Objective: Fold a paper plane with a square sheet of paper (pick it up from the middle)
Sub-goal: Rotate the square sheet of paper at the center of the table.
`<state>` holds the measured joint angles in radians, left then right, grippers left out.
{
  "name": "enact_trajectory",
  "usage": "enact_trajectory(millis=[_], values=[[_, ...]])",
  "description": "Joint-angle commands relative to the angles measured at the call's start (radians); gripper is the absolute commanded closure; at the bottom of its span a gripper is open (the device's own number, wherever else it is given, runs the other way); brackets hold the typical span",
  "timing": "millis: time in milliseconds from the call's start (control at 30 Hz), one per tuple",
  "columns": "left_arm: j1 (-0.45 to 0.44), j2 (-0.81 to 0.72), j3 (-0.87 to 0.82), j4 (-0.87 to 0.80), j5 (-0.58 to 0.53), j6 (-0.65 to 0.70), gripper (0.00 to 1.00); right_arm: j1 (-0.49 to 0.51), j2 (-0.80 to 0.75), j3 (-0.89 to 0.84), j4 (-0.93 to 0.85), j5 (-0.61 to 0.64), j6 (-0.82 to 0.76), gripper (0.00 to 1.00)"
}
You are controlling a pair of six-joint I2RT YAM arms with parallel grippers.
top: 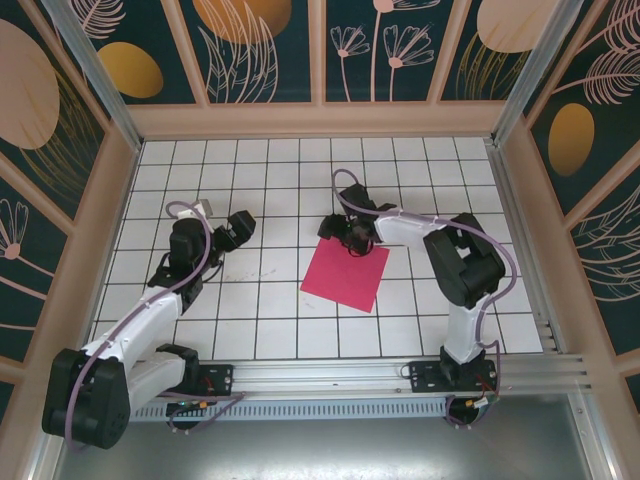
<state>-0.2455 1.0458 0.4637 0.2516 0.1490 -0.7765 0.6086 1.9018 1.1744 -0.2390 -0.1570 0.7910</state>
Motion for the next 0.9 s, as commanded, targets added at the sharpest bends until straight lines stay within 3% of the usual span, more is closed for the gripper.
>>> enact_trajectory(millis=[0,333,467,633,867], values=[[-0.006,-0.027,-0.024,-0.010,-0.010,-0.014,0.01,0.024,0.059,0.046,0.001,-0.013,-0.034,0.19],[-0.023,-0.014,-0.059,-0.006,0.098,-0.015,0.01,0.060,0.216,0.207,-0.044,-0.093,-0.283,0.20],[-0.095,0.012,-0.068,-0.001,0.111,-0.022,0.01,0.068,0.194,0.318,-0.150,-0.001,-0.367,0.22],[-0.217,0.056,-0.058,0.006,0.060,-0.046,0.01,0.032,0.003,0.220,-0.168,0.116,-0.207,0.21],[-0.330,0.153,0.028,-0.055,0.051,0.011,0.01,0.037,-0.122,-0.010,-0.114,0.089,-0.008,0.23]])
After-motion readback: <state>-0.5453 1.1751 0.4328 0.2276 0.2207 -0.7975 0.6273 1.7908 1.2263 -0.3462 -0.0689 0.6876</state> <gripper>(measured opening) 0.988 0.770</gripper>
